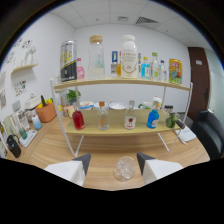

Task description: Make me a cup of Mount Fuji.

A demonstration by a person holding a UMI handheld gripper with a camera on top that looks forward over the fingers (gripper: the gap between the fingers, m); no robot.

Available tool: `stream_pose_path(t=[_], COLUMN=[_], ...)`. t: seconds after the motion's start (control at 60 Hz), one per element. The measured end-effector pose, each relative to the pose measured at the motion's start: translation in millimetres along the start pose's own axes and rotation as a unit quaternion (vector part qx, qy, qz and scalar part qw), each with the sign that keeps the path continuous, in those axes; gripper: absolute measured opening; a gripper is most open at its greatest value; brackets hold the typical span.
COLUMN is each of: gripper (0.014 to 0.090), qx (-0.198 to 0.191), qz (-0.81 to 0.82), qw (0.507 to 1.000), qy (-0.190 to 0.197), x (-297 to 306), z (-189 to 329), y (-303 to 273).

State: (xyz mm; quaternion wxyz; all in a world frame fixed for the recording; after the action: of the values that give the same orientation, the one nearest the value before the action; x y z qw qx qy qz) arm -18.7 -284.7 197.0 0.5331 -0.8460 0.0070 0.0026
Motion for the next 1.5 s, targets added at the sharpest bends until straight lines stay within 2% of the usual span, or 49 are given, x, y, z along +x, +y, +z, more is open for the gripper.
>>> stream_pose_path(t=[0.167, 0.267, 0.283, 0.3, 0.433, 0.467, 0.517, 0.6, 0.733, 0.967, 1.233, 1.5], gripper=[0.0868, 0.0864, 0.0819, 0.0862, 0.0834, 0.0786, 0.0673, 0.0595, 0.0376, 0.0359, 0.0358, 0.0356], qx=[0.056, 0.068, 0.070, 0.072, 0.081, 0.080, 0.075, 0.072, 0.079, 0.090, 0.084, 0.036], qz=[0.028, 0.030, 0.030, 0.031, 0.037, 0.037, 0.037, 0.028, 0.009, -0.022, -0.024, 0.052], qw=[0.998, 0.997, 0.997, 0.997, 0.996, 0.996, 0.997, 0.997, 0.997, 0.996, 0.995, 0.995], qy=[-0.019, -0.019, -0.019, -0.017, -0.011, -0.010, -0.002, 0.003, 0.002, -0.002, -0.038, -0.077], x=[-22.6, -30.0, -30.5, -30.8, -36.6, -37.7, -36.5, -36.4, -35.5, -33.0, -50.7, -69.0], z=[45.2, 80.2, 85.9, 91.6, 131.1, 141.1, 154.1, 170.7, 180.5, 173.7, 117.0, 81.9], y=[-38.3, -53.8, -56.2, -58.4, -70.4, -70.9, -70.3, -67.3, -64.1, -64.2, -45.1, 23.3])
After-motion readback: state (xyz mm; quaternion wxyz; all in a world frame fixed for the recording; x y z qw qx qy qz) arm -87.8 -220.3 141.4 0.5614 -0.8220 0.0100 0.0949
